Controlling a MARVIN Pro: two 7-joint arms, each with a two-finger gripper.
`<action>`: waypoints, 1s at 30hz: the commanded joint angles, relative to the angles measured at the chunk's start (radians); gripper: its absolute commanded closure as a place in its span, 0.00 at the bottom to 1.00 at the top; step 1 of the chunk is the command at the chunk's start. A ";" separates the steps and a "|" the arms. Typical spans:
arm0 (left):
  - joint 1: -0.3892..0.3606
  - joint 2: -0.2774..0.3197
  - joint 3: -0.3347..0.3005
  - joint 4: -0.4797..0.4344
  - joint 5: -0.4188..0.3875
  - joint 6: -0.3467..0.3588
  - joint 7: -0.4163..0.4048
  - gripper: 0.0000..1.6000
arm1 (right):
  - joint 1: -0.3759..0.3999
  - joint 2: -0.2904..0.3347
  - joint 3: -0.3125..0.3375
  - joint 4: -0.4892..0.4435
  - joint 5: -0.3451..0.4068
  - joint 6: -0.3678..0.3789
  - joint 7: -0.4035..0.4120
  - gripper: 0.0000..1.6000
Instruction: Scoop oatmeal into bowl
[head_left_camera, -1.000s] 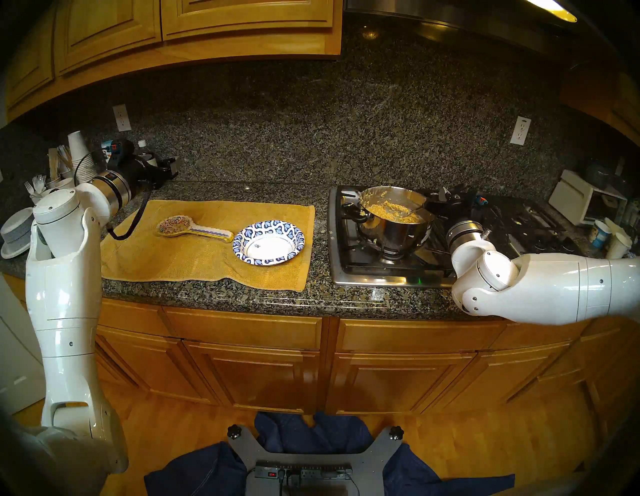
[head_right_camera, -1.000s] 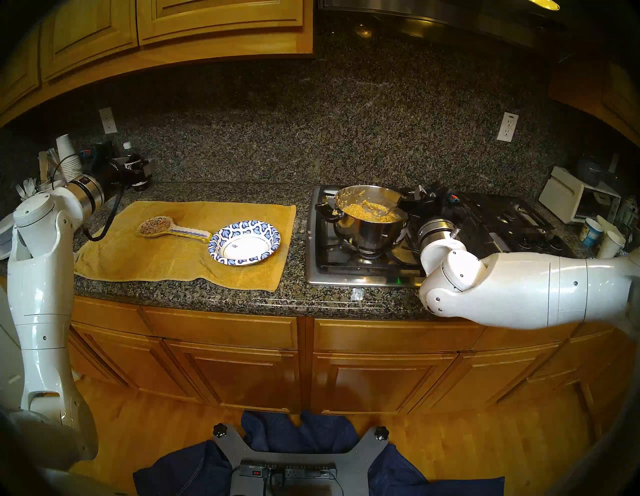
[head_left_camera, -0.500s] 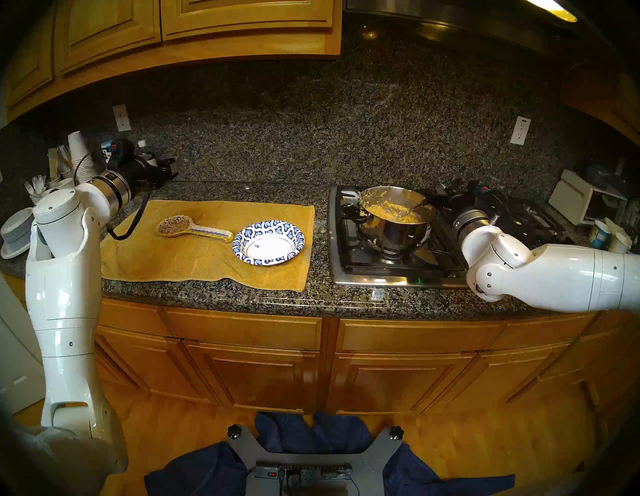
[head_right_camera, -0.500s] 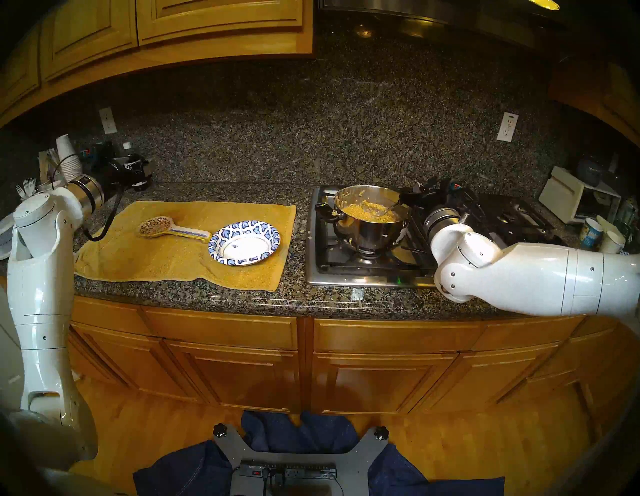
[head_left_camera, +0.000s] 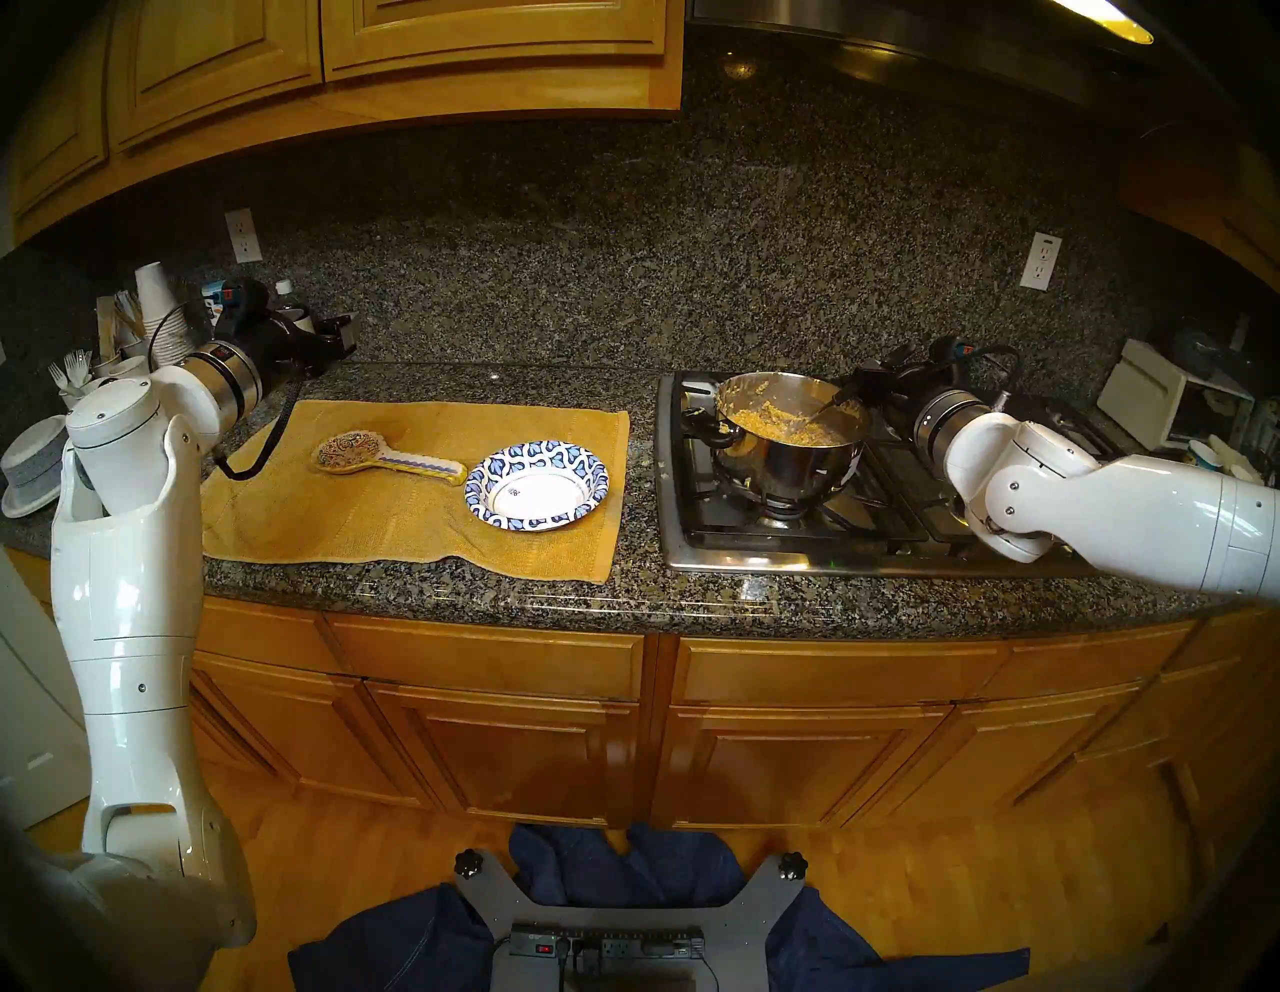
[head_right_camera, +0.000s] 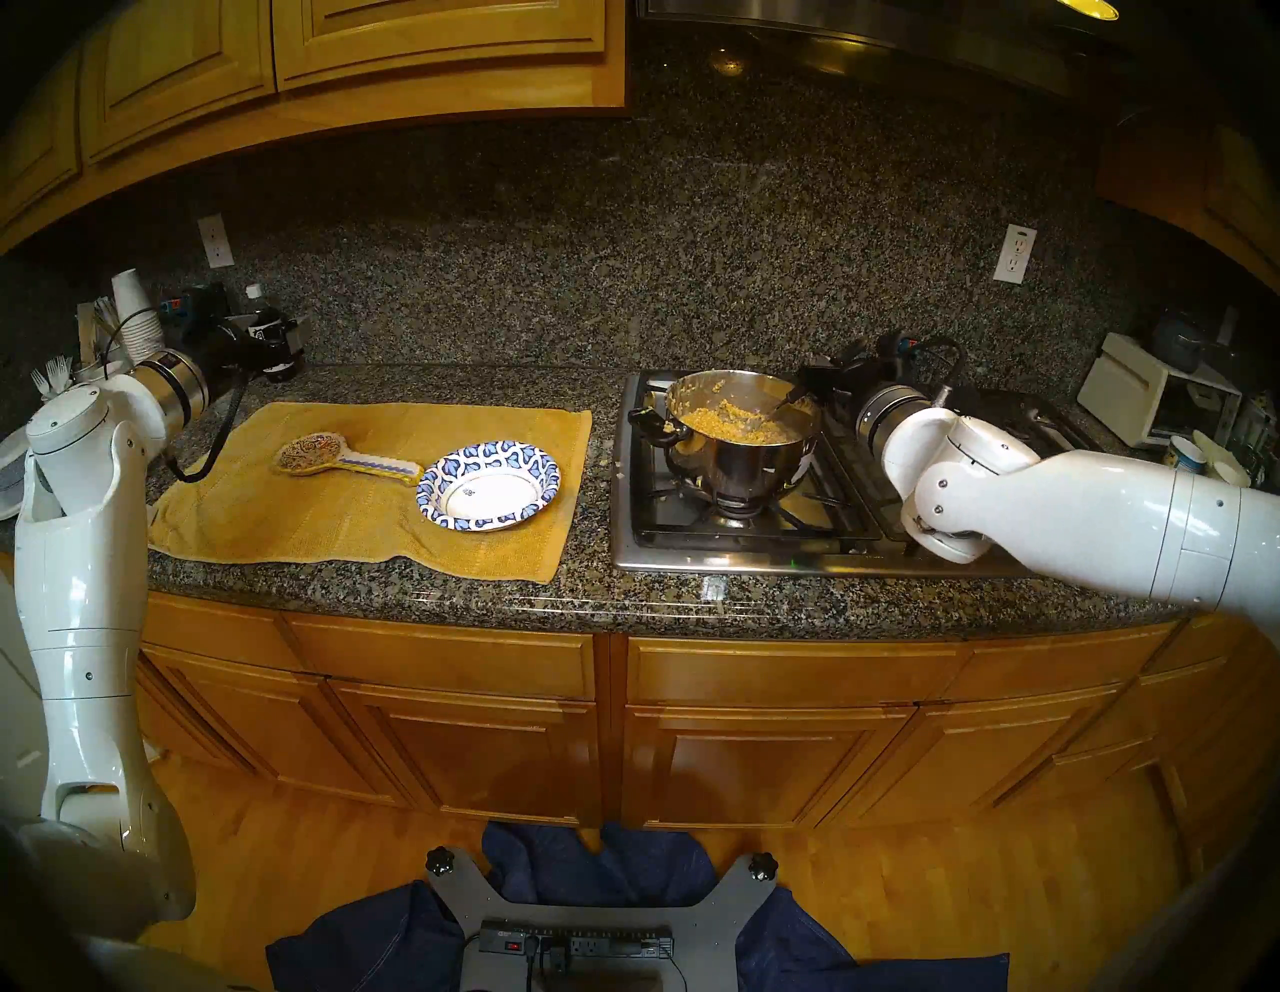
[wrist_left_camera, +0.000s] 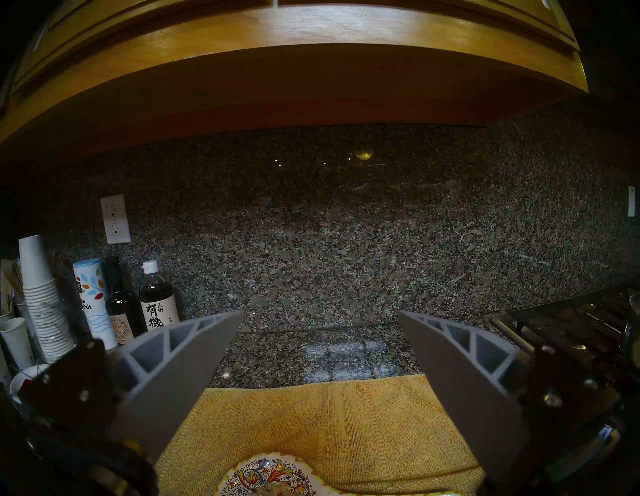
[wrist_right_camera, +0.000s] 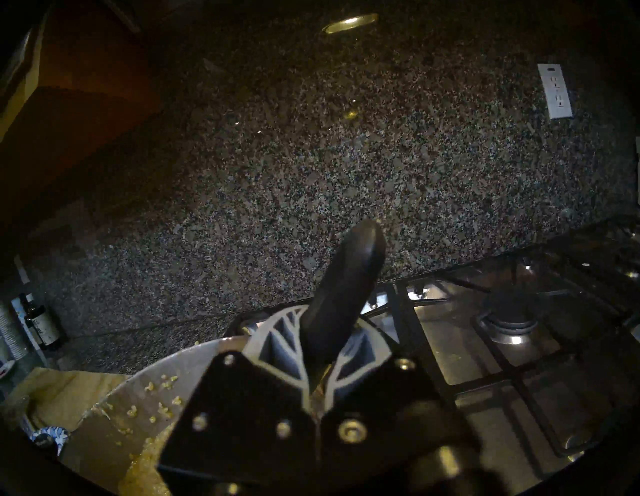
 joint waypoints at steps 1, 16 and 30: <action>-0.032 0.008 -0.003 -0.028 -0.004 -0.016 -0.002 0.00 | 0.040 0.004 0.025 -0.023 0.046 0.117 0.118 1.00; -0.032 0.009 -0.002 -0.028 -0.005 -0.017 -0.001 0.00 | 0.095 0.052 0.049 0.024 0.085 0.244 0.185 1.00; -0.031 0.010 -0.002 -0.028 -0.006 -0.016 0.000 0.00 | 0.128 0.085 0.094 0.045 0.192 0.283 0.210 1.00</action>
